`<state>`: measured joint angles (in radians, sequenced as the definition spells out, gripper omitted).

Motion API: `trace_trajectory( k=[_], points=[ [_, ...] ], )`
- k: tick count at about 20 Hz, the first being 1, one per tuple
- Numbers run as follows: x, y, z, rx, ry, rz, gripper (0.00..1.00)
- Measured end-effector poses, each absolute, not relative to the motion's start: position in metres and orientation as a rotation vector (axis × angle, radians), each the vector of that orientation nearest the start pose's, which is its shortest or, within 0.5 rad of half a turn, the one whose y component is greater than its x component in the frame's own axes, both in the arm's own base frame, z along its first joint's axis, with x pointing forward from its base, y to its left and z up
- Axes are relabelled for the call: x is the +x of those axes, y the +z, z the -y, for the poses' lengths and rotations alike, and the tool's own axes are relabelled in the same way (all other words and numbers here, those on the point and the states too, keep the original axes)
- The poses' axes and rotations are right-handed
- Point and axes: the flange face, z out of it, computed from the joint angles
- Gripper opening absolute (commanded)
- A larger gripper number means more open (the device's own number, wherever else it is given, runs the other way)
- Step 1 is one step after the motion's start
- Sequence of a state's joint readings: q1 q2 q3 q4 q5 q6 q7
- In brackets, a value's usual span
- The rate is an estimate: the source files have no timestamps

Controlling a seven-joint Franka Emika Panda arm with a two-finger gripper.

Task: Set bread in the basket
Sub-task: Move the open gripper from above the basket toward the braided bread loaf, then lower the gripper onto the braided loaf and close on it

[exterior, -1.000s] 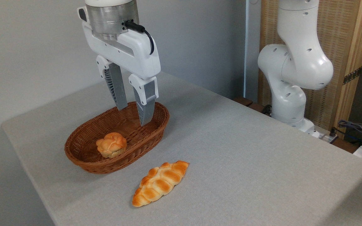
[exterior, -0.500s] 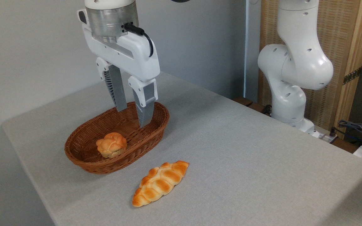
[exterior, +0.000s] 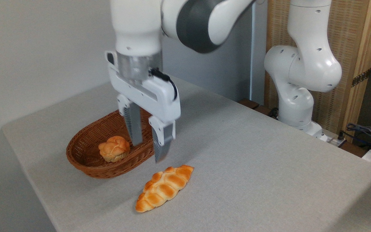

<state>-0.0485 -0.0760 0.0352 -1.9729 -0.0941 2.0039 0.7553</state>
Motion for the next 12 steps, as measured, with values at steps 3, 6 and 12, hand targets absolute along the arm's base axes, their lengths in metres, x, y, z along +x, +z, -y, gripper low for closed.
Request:
trace_trajectory(
  k=[3, 6, 12],
  points=[
    [0.542, 0.482, -0.005, -2.911, -0.225, -1.21, 1.0],
    [0.537, 0.449, -0.01, -2.895, -0.239, -1.213, 1.0],
    [0.54, 0.41, -0.003, -2.897, -0.2, -1.23, 0.28]
  ],
)
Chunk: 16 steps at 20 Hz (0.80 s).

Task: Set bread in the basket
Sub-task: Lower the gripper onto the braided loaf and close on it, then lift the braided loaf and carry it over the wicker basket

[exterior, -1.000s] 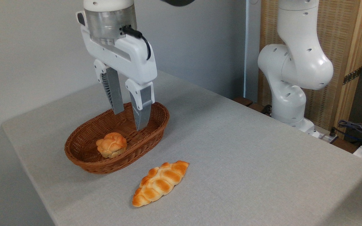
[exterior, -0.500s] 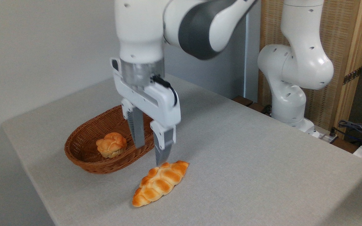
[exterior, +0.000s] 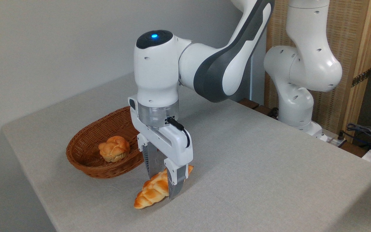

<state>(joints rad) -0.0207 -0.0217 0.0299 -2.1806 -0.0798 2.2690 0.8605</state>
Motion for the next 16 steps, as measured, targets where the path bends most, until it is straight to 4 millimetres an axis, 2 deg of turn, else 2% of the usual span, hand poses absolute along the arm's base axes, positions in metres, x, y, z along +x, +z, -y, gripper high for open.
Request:
trace_trajectory(
  k=[16],
  points=[
    [0.5411, 0.4106, 0.0034, -2.892, -0.189, -1.255, 0.29]
  ],
)
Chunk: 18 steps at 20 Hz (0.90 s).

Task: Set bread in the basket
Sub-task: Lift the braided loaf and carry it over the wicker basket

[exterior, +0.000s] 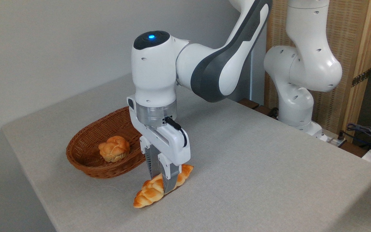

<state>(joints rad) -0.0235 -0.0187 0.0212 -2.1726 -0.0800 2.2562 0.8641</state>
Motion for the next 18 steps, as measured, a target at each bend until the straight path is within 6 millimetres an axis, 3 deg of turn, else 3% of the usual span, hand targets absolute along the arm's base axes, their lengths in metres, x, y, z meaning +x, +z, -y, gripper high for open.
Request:
trace_trajectory(
  k=[5, 10, 12, 14, 16, 18],
  points=[
    [0.545, 0.428, 0.004, -2.903, -0.149, -1.273, 0.29],
    [0.555, 0.5, 0.002, -2.926, -0.082, -1.296, 0.4],
    [0.552, 0.531, 0.004, -2.957, -0.04, -1.314, 0.41],
    [0.545, 0.546, 0.019, -3.011, 0.012, -1.368, 0.42],
    [0.539, 0.547, 0.05, -3.026, 0.059, -1.429, 0.46],
    [0.536, 0.539, 0.094, -3.043, 0.114, -1.406, 0.64]
  ],
)
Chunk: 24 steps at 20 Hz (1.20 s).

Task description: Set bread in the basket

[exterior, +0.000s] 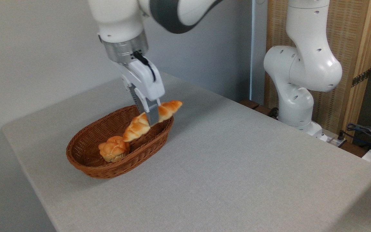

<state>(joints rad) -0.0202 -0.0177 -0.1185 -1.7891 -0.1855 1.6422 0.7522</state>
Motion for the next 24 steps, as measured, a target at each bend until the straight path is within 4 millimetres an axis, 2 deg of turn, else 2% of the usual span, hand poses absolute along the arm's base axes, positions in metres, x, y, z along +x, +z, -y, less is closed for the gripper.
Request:
trace_trajectory(
  k=[1, 2, 3, 6, 8, 20, 22, 24],
  points=[
    [0.534, 0.533, 0.116, -3.052, 0.149, -1.383, 0.73],
    [0.532, 0.526, 0.136, -3.059, 0.178, -1.365, 0.91],
    [0.53, 0.52, 0.155, -3.063, 0.197, -1.35, 1.0],
    [0.53, 0.502, 0.193, -3.093, 0.213, -1.274, 1.0],
    [0.535, 0.493, 0.206, -3.115, 0.186, -1.227, 1.0],
    [0.54, 0.496, 0.206, -3.124, 0.153, -1.209, 1.0],
    [0.542, 0.505, 0.201, -3.081, 0.121, -1.208, 1.0],
    [0.547, 0.534, 0.187, -2.946, 0.032, -1.206, 1.0]
  ],
)
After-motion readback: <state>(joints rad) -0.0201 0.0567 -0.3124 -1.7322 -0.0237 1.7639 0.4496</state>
